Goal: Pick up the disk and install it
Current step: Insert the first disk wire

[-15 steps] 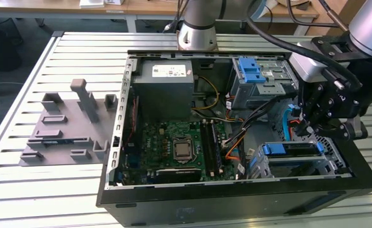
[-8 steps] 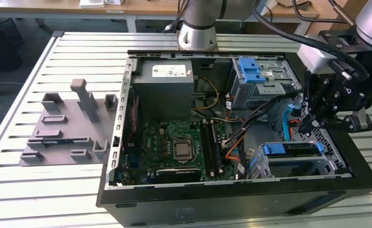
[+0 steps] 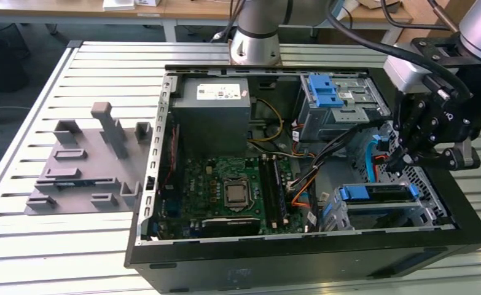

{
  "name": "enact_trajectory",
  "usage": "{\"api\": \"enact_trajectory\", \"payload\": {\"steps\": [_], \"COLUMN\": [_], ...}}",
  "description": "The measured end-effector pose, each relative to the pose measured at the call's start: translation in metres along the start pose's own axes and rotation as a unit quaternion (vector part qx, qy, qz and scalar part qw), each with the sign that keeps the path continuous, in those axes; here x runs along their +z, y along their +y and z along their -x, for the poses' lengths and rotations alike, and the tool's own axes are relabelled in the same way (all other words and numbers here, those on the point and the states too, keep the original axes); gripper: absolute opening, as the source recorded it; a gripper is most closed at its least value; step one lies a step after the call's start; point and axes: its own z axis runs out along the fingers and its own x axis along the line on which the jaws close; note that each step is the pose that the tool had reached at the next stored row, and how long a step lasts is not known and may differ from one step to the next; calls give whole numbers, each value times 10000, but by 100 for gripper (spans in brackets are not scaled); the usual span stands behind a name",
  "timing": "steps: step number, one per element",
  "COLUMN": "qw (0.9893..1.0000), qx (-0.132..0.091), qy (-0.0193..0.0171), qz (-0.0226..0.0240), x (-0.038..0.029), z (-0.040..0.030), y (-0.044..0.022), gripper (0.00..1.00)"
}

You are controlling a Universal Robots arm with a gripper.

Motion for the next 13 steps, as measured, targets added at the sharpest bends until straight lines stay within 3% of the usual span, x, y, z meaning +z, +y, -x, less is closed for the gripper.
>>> {"api": "enact_trajectory", "payload": {"steps": [4, 5, 10, 11, 13], "qw": [10000, 10000, 9996, 9995, 9993], "qx": [19, 50, 269, 308, 375], "qy": [4, 6, 6, 7, 8], "qz": [-2, -3, -8, -9, -10], "x": [9, 10, 27, 31, 39], "z": [2, 6, 18, 21, 27], "y": [-1, -1, -1, -1, -2], "gripper": [11, 17, 18, 25, 25]}}
